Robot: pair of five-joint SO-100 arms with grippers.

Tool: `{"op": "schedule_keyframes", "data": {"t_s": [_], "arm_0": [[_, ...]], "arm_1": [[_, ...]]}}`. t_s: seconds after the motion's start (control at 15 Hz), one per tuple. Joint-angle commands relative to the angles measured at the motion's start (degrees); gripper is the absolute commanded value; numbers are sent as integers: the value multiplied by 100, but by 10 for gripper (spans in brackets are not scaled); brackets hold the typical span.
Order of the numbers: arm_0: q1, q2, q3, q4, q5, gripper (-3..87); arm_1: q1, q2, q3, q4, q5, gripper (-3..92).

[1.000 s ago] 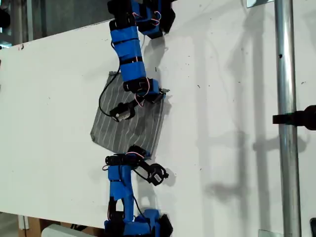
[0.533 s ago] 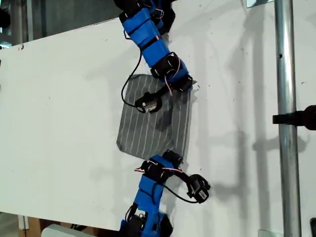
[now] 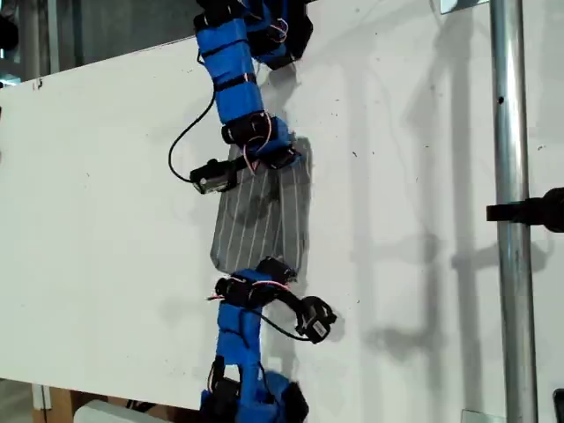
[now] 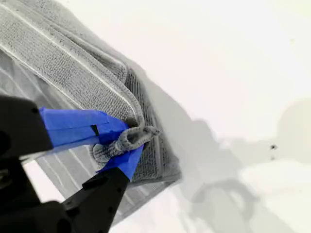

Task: Grasp corners of a towel and fold twice.

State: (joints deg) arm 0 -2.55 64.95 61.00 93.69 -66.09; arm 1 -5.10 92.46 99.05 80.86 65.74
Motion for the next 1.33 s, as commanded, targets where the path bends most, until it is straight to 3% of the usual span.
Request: {"op": "schedule_keyframes", "data": {"t_s": [0.0, 0.27, 0.47, 0.6, 0.73, 1.07, 1.27], "arm_0": [[-1204, 18, -589, -97, 1151, -28], [-2795, 299, -1063, -677, 2979, -28], [-3331, 1002, -1046, -1239, 3542, -28], [-3305, 1257, -606, -1213, 3357, -28], [-3146, 1213, 132, -1125, 2892, -28], [-2681, 123, 536, -1380, 2188, -27], [-2804, -378, 466, -1591, 2145, -27]], "arm_1": [[1318, 712, 229, -264, -879, -3], [3331, 1529, 308, -703, -2637, -3], [4201, 2769, 26, -694, -3428, -3], [4192, 3270, 193, -360, -3401, -3], [3656, 3393, 940, -369, -2971, -3], [2927, 3709, 3199, -1485, -1942, -3], [2979, 3771, 3876, -1934, -1802, -3]]}}
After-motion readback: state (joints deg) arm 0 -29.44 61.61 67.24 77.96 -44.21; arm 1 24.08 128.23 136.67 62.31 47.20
